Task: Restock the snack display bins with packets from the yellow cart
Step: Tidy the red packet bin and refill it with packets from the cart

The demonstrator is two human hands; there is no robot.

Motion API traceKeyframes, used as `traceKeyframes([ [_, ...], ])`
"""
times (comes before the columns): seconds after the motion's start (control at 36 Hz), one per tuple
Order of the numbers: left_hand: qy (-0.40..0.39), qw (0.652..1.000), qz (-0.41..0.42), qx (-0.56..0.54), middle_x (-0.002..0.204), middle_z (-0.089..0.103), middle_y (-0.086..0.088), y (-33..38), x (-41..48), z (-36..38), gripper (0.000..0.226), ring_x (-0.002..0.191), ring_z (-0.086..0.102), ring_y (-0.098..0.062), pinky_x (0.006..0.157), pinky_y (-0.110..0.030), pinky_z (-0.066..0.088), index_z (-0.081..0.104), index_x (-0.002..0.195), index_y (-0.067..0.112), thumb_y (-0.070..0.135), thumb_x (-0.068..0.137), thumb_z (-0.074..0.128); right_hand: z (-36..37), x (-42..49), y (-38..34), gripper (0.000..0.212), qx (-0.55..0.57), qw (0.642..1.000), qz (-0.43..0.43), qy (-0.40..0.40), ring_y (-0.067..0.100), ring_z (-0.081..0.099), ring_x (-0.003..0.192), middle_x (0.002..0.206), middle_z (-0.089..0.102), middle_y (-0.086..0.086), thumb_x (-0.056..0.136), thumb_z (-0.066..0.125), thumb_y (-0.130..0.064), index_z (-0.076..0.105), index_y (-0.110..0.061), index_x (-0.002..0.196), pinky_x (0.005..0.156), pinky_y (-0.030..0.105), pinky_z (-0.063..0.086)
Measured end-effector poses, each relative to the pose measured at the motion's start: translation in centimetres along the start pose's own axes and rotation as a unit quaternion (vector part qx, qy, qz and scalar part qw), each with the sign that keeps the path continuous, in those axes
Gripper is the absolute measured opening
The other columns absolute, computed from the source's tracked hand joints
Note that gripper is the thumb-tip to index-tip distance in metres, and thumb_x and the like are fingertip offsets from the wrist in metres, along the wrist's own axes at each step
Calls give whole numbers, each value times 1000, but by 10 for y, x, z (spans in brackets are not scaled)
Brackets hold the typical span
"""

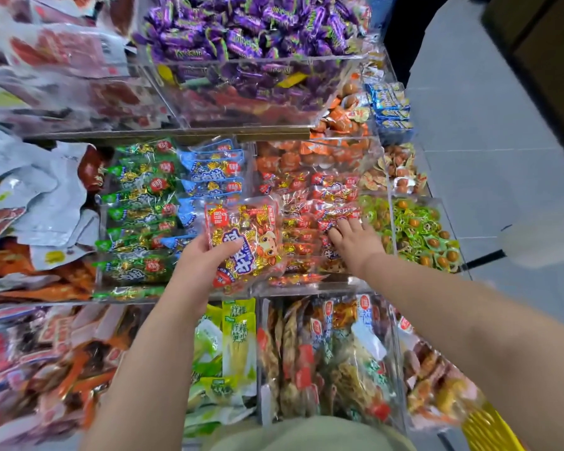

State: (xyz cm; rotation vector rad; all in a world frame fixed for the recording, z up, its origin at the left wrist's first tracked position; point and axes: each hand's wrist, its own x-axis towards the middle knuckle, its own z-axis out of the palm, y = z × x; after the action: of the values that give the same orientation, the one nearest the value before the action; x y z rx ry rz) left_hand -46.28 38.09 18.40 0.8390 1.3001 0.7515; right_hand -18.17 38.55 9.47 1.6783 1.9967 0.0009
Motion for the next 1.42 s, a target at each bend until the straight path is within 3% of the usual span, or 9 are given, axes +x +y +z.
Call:
traceKeyframes([
  [0.31, -4, 1000, -10, 13, 90, 76, -3, 4, -10, 3, 27, 79, 74, -21, 63, -32, 57, 61, 107, 19, 21, 82, 71, -2, 9, 0, 66, -13, 1000, 25, 12, 26, 37, 107, 118, 34, 8, 75, 66, -21, 22, -25, 125, 88, 37, 42],
  [0.44, -24, 999, 10, 44, 88, 76, -2, 11, -15, 7, 49, 78, 74, -21, 61, -30, 57, 64, 104, 18, 29, 60, 82, -21, -1, 6, 88, 119, 992, 31, -17, 30, 32, 122, 129, 31, 9, 71, 73, -38, 16, -25, 137, 100, 41, 38],
  [0.64, -47, 985, 23, 167, 89, 76, 3, 15, -14, 19, 66, 85, 73, -21, 77, -38, 56, 68, 97, 23, 44, 40, 93, -90, -51, 23, 31, 539, 810, -9, 234, 3, 35, 110, 118, 43, -6, 88, 62, -32, 54, -23, 116, 96, 23, 30],
  [0.75, -73, 971, 40, 226, 83, 75, 13, 15, -11, 32, 55, 78, 71, -7, 69, -29, 54, 68, 94, 28, 46, 47, 91, -118, -77, 7, 74, 509, 843, -122, 124, -2, 32, 122, 137, 37, -11, 74, 72, -48, 36, -35, 138, 101, 19, 24],
  [0.86, -111, 953, 46, 277, 78, 72, 21, 16, -12, 38, 41, 69, 67, 3, 54, -19, 50, 67, 80, 49, 55, 45, 86, -118, -82, -3, 94, 497, 859, -98, 77, 6, 50, 111, 132, 52, -7, 67, 81, -42, 26, -37, 143, 92, 23, 41],
  [1.06, -51, 950, 36, 307, 116, 64, 3, 3, -8, 40, 48, 105, 57, -17, 86, -34, 42, 64, 107, 21, 62, 88, 49, -99, -99, 8, 84, 548, 835, -19, 37, 8, 46, 109, 134, 47, -3, 70, 80, -35, 32, -30, 139, 86, 21, 37],
  [1.19, -9, 972, 11, 233, 155, 33, -3, 1, -3, 34, 69, 138, 36, -28, 110, -47, 29, 31, 149, 18, 57, 94, 45, -86, -108, 39, 61, 571, 803, 135, 103, 12, 54, 87, 95, 52, -7, 79, 73, -31, 35, -21, 126, 73, 28, 44],
  [1.31, 17, 987, -32, 155, 128, 63, -7, 2, -3, 30, 57, 114, 62, -27, 99, -52, 47, 51, 136, 18, 55, 92, 50, -76, -97, 50, 47, 534, 792, 254, 151, 23, 54, 79, 85, 52, -1, 85, 65, -19, 29, -14, 115, 63, 33, 44],
  [1.42, 2, 993, -32, 110, 85, 76, -3, 0, -2, 29, 23, 76, 74, -23, 79, -48, 57, 64, 98, 27, 41, 98, 47, -66, -74, 25, 69, 526, 812, 236, 88, 23, 59, 64, 77, 57, 7, 85, 56, -2, 10, -13, 135, 45, 31, 44],
])
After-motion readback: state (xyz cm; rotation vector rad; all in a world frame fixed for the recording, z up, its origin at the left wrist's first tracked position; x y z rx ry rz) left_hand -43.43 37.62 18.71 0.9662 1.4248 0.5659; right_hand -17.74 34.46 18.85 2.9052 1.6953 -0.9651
